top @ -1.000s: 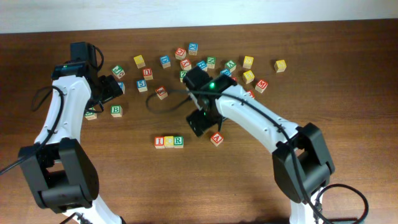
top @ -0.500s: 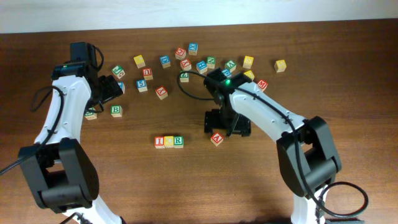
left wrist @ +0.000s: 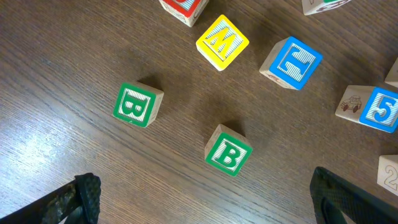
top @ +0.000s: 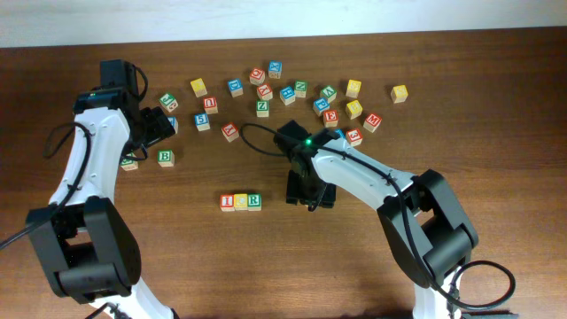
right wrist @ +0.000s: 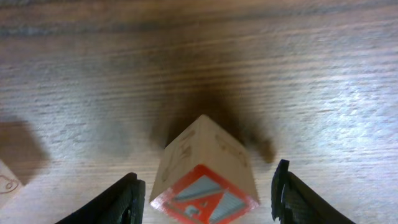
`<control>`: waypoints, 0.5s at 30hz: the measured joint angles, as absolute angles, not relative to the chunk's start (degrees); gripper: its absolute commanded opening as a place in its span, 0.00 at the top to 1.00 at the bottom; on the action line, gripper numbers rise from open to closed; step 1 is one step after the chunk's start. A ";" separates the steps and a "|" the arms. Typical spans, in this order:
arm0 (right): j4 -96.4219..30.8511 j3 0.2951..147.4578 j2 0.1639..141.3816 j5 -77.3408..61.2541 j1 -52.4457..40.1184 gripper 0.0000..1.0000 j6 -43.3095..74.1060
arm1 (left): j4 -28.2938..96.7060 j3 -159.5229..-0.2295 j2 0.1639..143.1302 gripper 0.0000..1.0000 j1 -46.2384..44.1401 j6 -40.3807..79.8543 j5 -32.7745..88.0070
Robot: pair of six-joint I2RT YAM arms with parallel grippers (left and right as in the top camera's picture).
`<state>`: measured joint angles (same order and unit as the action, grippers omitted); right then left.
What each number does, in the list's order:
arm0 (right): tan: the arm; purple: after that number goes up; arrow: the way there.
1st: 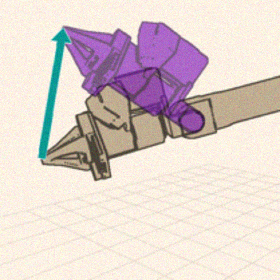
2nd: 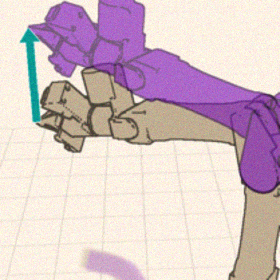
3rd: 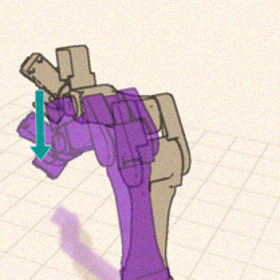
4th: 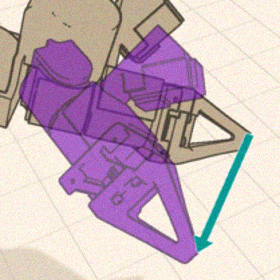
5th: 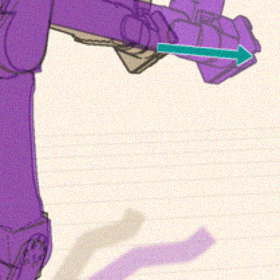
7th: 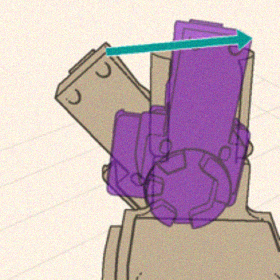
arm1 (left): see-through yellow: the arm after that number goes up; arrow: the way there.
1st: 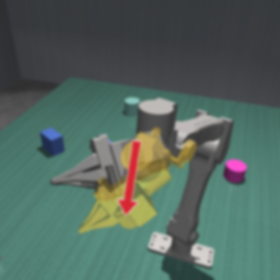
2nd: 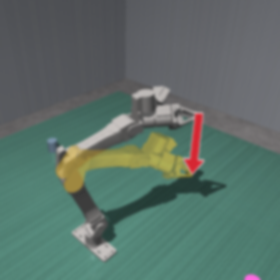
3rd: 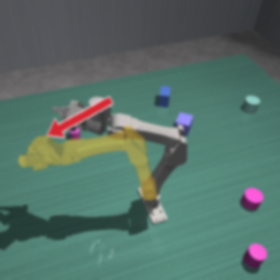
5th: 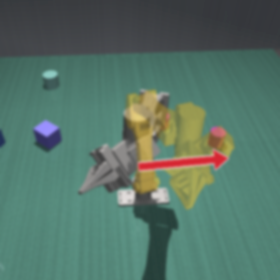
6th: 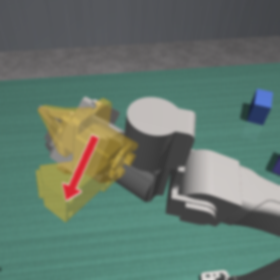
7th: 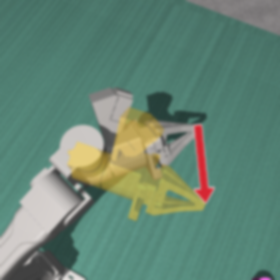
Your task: Spell out ICRA
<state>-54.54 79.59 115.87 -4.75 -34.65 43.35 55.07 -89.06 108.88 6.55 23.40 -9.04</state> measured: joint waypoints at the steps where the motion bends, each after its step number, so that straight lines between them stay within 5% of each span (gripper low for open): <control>1: -54.11 79.59 115.87 -4.34 -34.65 0.01 43.88 | 55.07 -89.06 108.88 0.01 6.55 23.40 -9.04; 6: -52.23 79.59 115.87 -3.92 -34.65 0.01 46.30 | 55.07 -89.06 108.88 0.01 6.55 23.40 -9.04; 10: -52.16 79.59 115.87 -3.92 -34.65 0.34 46.83 | 55.07 -89.06 108.88 0.01 6.55 23.40 -9.04; 15: -52.21 79.59 115.87 -3.90 -34.68 0.43 49.17 | 55.07 -89.06 108.88 0.01 6.55 23.40 -9.04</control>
<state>-52.21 79.59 115.87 -3.90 -34.68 49.17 55.07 -89.06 108.88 6.55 23.40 -9.04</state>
